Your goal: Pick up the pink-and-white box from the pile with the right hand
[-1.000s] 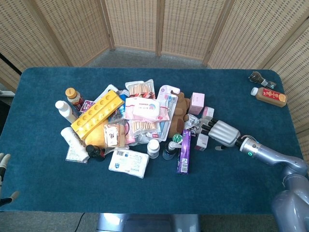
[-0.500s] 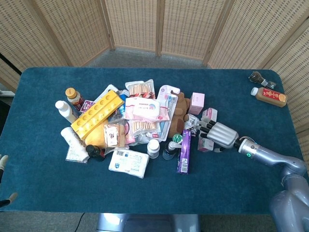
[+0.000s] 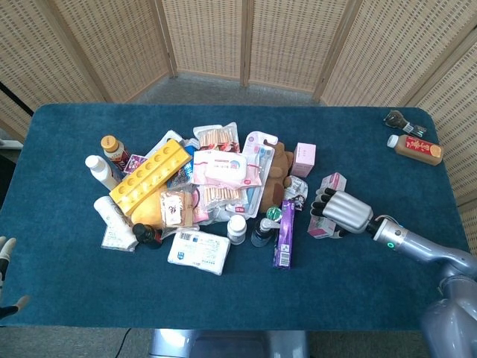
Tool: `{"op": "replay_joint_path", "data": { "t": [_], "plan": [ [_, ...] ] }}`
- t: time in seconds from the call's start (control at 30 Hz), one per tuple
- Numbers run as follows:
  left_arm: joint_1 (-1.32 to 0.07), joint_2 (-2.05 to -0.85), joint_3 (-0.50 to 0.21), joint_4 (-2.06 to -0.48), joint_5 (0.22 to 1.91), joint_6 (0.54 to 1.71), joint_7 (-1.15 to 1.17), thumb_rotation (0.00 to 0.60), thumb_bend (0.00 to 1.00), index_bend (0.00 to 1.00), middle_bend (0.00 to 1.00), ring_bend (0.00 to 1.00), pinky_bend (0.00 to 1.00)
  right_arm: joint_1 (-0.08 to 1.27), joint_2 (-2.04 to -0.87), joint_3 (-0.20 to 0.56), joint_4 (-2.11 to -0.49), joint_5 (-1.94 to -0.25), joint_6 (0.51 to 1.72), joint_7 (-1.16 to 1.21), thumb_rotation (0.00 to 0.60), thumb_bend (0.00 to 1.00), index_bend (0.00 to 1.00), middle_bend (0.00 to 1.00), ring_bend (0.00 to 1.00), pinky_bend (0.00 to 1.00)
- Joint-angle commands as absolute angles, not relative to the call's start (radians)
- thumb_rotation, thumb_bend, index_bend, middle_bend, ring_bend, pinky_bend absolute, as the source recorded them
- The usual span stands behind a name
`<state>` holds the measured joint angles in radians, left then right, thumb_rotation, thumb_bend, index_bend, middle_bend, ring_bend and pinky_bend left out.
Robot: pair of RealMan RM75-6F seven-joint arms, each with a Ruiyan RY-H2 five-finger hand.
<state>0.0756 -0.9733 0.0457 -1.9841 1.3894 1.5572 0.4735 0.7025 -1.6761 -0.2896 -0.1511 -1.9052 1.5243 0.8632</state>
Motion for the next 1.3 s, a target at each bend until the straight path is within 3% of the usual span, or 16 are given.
{"op": "replay_joint_path", "data": {
  "t": [0.03, 0.63, 0.97, 1.3],
  "plan": [
    [0.070, -0.977, 0.044, -1.970, 1.389, 1.546, 0.458, 0.600, 0.00, 0.00, 0.00, 0.00, 0.00, 0.692, -1.658, -0.281, -0.163, -1.894, 1.553, 0.853, 0.600, 0.20, 0.65, 0.61, 0.35, 0.27],
    [0.049, -0.985, 0.040, -1.884, 1.410, 1.505, 0.335, 0.600, 0.00, 0.00, 0.00, 0.00, 0.00, 0.706, -1.527, -0.228, -0.340, -1.869, 1.778, 0.775, 0.600, 0.22, 0.66, 0.62, 0.36, 0.29],
    [0.041, -0.998, 0.039, -1.835, 1.425, 1.489, 0.266, 0.600, 0.00, 0.00, 0.00, 0.00, 0.00, 0.761, -1.413, -0.199, -0.539, -1.883, 1.798, 0.673, 0.600, 0.22, 0.67, 0.62, 0.38, 0.32],
    [0.034, -1.013, 0.036, -1.785, 1.420, 1.469, 0.205, 0.600, 0.00, 0.00, 0.00, 0.00, 0.00, 0.809, -1.294, -0.106, -0.750, -1.835, 1.756, 0.582, 0.600, 0.22, 0.68, 0.63, 0.39, 0.33]
  ]
}}
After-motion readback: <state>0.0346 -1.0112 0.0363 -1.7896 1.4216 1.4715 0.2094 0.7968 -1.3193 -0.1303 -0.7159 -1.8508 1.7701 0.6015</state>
